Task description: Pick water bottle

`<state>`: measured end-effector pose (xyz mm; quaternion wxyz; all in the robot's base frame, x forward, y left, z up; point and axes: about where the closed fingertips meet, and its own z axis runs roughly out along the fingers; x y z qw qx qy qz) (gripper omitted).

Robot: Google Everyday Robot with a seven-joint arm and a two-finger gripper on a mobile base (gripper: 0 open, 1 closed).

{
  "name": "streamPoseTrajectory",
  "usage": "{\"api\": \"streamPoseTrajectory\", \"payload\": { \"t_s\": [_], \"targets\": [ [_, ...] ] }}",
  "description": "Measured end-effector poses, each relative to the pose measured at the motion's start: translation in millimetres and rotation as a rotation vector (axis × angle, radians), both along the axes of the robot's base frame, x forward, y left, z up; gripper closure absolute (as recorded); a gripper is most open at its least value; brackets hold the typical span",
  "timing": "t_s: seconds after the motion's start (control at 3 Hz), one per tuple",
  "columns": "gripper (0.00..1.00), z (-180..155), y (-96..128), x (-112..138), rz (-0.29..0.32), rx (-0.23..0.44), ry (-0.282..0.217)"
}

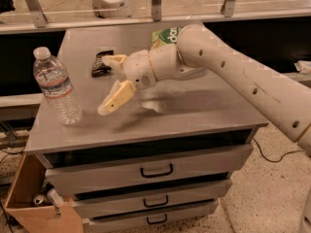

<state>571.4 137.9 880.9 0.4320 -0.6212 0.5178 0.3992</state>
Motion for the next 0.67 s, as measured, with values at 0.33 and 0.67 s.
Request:
{"api": "streamPoseTrajectory", "payload": {
  "t_s": [0.33, 0.67],
  "targets": [
    [0.00, -0.6, 30.7, -3.0, 0.030, 0.082, 0.020],
    [0.00, 0.0, 52.0, -10.5, 0.061, 0.119, 0.054]
  ]
}}
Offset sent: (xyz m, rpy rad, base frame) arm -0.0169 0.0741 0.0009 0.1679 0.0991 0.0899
